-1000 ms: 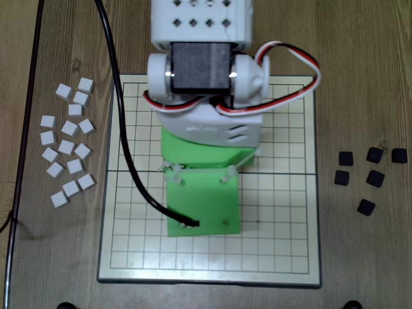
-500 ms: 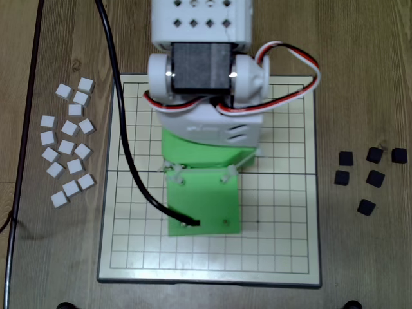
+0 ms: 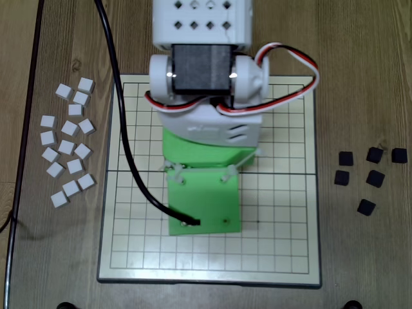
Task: Grasp a Black stone and put it on the board on position (0,0).
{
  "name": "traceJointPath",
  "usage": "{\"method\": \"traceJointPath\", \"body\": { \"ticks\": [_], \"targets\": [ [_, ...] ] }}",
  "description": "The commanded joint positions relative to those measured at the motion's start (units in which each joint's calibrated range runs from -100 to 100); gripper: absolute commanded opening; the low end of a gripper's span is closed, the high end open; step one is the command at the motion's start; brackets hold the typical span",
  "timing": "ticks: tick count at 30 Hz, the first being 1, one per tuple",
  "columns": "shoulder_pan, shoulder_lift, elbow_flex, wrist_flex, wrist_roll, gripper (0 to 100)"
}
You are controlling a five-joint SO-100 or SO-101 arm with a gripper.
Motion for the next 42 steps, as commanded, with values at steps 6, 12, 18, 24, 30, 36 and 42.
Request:
{"method": "traceJointPath", "body": {
  "ticks": [6,12,18,24,30,36,42],
  "targets": [
    [0.47,-2.04,-0.58,-0.49,-0.15,13],
    [-0.35,-3.65,-0.67,1.66,-0.78,12],
    [-1.35,-5.85,-2.32,5.96,-1.17,12],
    [-1.62,-6.61,-7.82,11.75,-0.68,12],
    [-2.08,-6.87,-13.62,16.79,0.2,7],
    [-1.62,-7.21,-13.72,16.29,1.07,6],
    [-1.62,-6.95,-13.72,15.88,1.03,6]
  ]
}}
